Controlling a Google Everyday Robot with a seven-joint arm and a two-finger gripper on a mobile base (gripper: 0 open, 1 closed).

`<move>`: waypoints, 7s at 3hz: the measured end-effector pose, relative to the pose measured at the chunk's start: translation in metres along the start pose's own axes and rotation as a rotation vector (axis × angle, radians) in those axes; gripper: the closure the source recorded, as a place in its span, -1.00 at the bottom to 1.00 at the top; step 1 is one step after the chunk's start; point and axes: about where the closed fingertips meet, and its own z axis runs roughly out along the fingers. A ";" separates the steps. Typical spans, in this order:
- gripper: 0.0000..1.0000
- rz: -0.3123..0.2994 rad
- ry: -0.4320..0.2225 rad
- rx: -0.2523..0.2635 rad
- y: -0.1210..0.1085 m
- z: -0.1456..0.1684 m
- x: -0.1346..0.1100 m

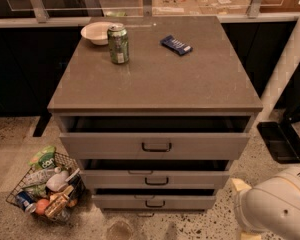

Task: Open bottom drawer

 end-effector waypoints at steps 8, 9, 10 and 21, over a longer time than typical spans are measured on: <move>-1.00 0.023 -0.088 -0.131 0.047 0.239 -0.113; -1.00 -0.026 -0.132 -0.100 0.057 0.263 -0.140; -1.00 -0.094 -0.145 -0.058 0.051 0.268 -0.145; -1.00 -0.261 -0.037 -0.106 0.005 0.419 -0.219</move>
Offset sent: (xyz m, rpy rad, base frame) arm -0.0266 0.1160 -0.1029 0.1507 0.0425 0.1821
